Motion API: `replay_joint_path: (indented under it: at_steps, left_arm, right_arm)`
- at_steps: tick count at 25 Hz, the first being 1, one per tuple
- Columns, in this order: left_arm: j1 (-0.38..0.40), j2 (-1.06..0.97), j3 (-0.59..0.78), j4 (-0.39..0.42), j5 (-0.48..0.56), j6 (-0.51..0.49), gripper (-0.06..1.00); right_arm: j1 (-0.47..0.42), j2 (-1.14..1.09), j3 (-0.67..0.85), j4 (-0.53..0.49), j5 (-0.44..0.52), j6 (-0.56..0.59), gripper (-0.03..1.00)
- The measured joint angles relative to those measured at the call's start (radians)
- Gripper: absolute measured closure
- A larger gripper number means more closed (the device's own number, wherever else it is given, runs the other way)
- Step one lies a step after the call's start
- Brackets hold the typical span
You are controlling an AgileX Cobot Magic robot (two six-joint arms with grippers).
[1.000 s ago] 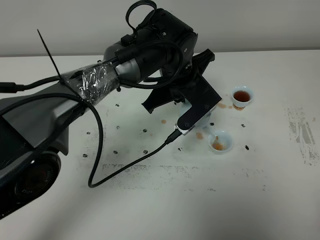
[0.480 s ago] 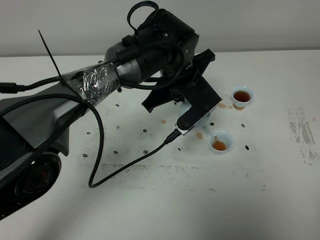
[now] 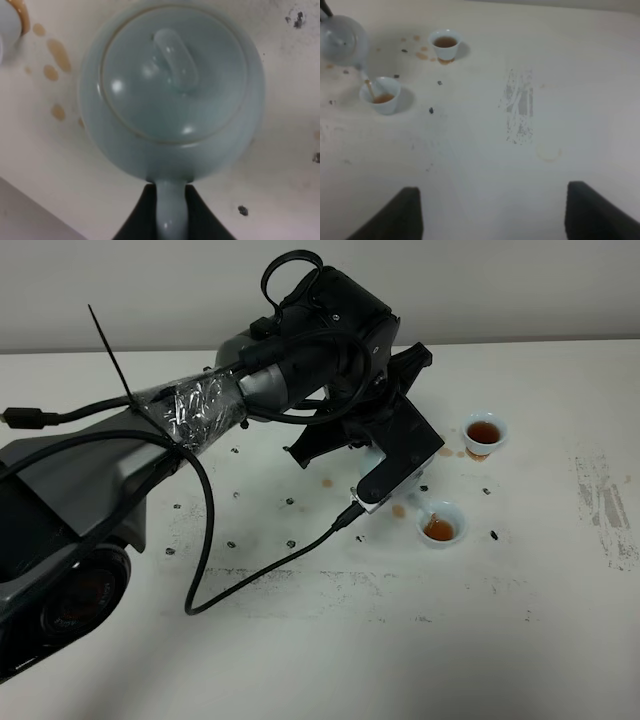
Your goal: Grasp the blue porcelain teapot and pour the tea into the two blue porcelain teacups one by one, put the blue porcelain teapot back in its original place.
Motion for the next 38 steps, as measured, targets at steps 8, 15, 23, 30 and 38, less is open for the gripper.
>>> replay_joint_path:
  at_steps: [8, 15, 23, 30, 38]
  left_arm:
    - [0.000, 0.016, 0.000, 0.006, -0.029, -0.021, 0.94]
    - [0.000, 0.016, 0.000, 0.021, -0.036, -0.033, 0.94]
    - [0.000, 0.016, 0.000, 0.021, -0.037, -0.038, 0.94]
    - [0.000, 0.016, 0.000, 0.021, -0.037, -0.041, 0.94]
    - [0.000, 0.016, 0.000, 0.022, -0.037, -0.042, 0.94]
  right_arm:
    - [0.000, 0.000, 0.000, 0.000, 0.000, 0.000, 0.39]
    - [0.000, 0.000, 0.000, 0.000, 0.000, 0.000, 0.39]
    - [0.000, 0.000, 0.000, 0.000, 0.000, 0.000, 0.39]
    - [0.000, 0.000, 0.000, 0.000, 0.000, 0.000, 0.39]
    - [0.000, 0.000, 0.000, 0.000, 0.000, 0.000, 0.39]
